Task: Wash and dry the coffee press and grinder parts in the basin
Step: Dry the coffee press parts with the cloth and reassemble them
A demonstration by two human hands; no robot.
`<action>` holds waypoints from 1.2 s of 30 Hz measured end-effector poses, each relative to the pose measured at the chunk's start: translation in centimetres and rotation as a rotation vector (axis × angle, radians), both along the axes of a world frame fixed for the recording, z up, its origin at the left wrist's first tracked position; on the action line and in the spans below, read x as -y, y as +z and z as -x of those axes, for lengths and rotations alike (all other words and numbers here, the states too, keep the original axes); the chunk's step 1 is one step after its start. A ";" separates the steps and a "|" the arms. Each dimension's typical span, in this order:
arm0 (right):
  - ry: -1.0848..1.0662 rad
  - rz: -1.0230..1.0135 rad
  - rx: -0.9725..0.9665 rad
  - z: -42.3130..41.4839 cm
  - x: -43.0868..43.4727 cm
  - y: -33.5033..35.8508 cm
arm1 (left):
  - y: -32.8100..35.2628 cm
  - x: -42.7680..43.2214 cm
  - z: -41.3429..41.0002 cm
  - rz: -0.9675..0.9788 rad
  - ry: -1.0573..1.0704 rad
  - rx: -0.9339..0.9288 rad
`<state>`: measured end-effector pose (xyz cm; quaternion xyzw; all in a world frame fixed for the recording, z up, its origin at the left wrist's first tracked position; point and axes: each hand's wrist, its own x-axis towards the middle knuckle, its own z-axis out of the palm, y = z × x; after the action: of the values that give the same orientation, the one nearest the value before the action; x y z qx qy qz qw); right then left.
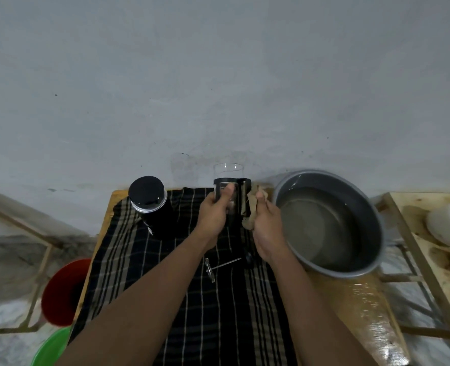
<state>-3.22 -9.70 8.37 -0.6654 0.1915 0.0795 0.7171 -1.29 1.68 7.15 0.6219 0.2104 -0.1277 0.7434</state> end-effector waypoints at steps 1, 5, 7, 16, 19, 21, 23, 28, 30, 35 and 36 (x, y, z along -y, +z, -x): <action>0.046 0.022 -0.017 0.5 0.8 0.0 | 0.2 -0.2 -0.1 0.001 -0.015 -0.017; 0.075 0.056 -0.038 0.0 4.7 1.0 | 0.0 -1.2 0.0 0.135 -0.150 -0.129; -0.107 0.038 0.017 -1.9 4.7 0.8 | 0.1 -1.0 0.3 0.190 -0.226 -0.137; 0.019 0.187 0.122 -1.5 0.3 0.1 | 1.5 0.4 -0.8 0.158 -0.187 -0.022; 0.118 0.334 0.211 0.4 0.2 -0.7 | 0.0 0.6 -0.6 0.068 -0.099 0.048; 0.081 0.418 0.253 0.9 0.4 -1.1 | 0.0 0.9 -0.8 -0.041 -0.040 0.135; 0.047 0.497 0.315 0.4 0.8 -1.1 | 0.3 0.7 -1.4 -0.047 -0.085 0.157; 0.169 0.615 0.461 -0.3 0.2 -0.6 | 1.0 0.5 -2.2 0.096 -0.162 0.096; 0.163 0.583 0.473 0.4 0.3 -0.6 | 0.7 0.7 -2.5 0.183 -0.029 0.022; -0.264 0.131 0.035 1.2 1.5 -1.6 | 0.1 0.6 -2.8 0.271 0.094 0.016; -0.281 -0.144 -0.058 1.0 1.2 -1.6 | 0.3 0.9 -2.5 0.184 0.053 0.059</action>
<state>-4.24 -10.92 6.75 -0.5762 0.2973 0.0110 0.7612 1.20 0.78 7.42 0.5488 0.1922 -0.1081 0.8063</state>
